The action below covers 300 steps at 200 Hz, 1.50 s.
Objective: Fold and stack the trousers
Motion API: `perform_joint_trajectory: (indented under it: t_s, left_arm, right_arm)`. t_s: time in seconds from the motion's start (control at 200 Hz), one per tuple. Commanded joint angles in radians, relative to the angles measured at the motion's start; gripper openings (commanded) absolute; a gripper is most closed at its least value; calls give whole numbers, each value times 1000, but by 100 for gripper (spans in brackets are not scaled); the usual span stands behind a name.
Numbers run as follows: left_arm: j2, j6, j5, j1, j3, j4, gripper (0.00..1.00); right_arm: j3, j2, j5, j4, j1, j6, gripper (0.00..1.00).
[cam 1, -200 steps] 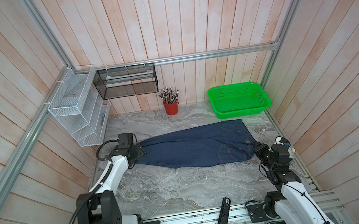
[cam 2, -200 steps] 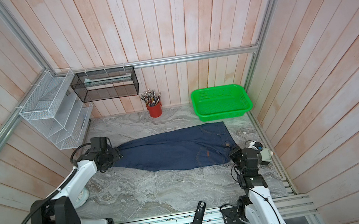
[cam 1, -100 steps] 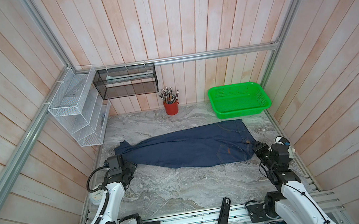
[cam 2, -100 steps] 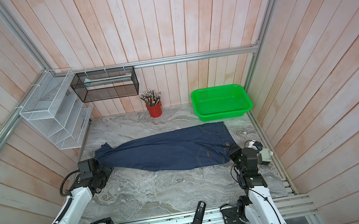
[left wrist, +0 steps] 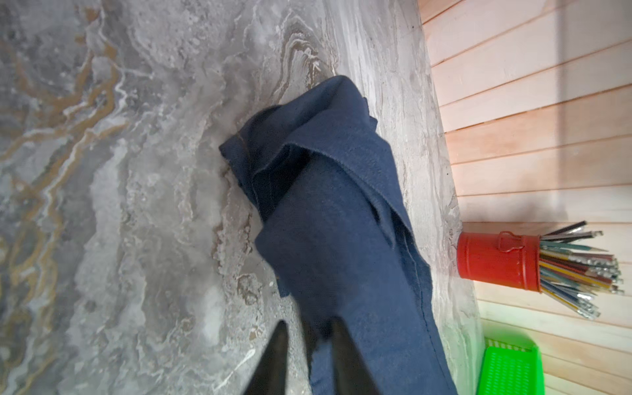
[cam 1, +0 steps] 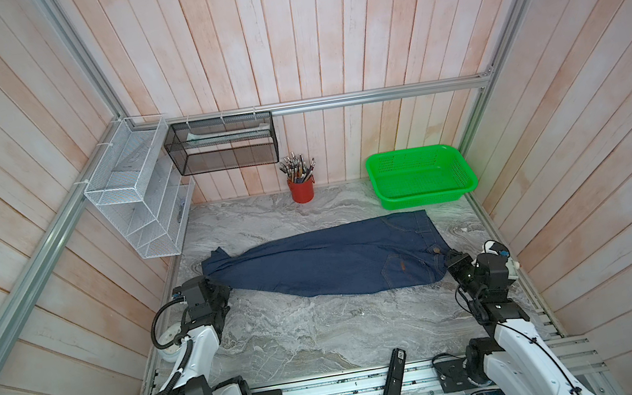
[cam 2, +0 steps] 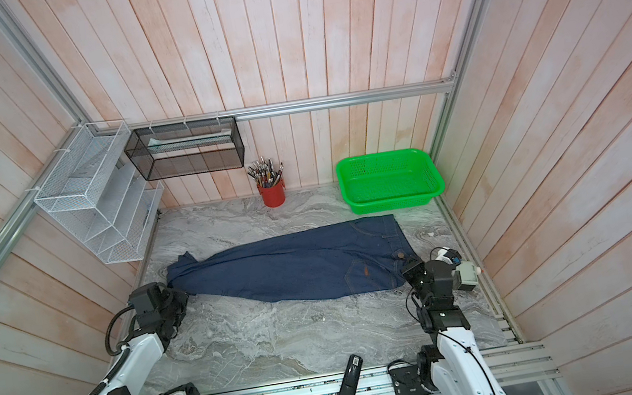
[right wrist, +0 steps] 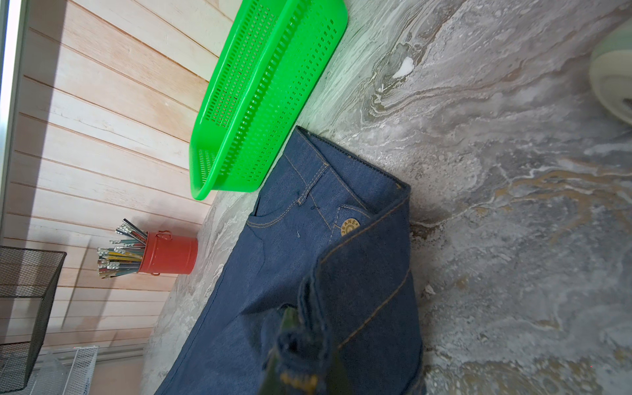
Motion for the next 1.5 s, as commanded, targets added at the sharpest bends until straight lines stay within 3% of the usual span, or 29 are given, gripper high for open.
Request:
perform_joint_trajectory:
  t_s: [0.0, 0.17, 0.38, 0.6, 0.81, 0.935, 1.155, 1.335, 1.4, 1.495]
  left_arm:
    - [25, 30, 27, 16, 33, 95, 0]
    - [-2, 104, 45, 17, 186, 47, 0]
    - [57, 227, 61, 17, 514, -67, 0]
    - [302, 221, 175, 18, 827, -76, 0]
    - [404, 216, 211, 19, 1025, -73, 0]
    - [347, 245, 229, 19, 914, -52, 0]
    - [115, 253, 235, 5, 374, 46, 0]
    - [-34, 226, 187, 3, 67, 1, 0]
    - [-74, 215, 164, 4, 18, -54, 16]
    - [-130, 216, 141, 4, 4, -163, 50]
  right_arm:
    - [22, 6, -7, 19, 4, 3, 0]
    - [66, 33, -12, 45, 0, 9, 0]
    - [210, 138, -69, 141, -25, 47, 0]
    - [565, 440, -167, 229, -95, 119, 0]
    - [846, 618, -253, 273, -126, 186, 0]
    - [777, 563, -248, 265, -130, 140, 0]
    - [339, 319, -171, 299, -134, 70, 0]
    - [151, 179, -183, 209, -137, 19, 0]
    - [118, 140, -186, 159, -137, -3, 0]
    - [92, 119, -208, 109, -132, -23, 0]
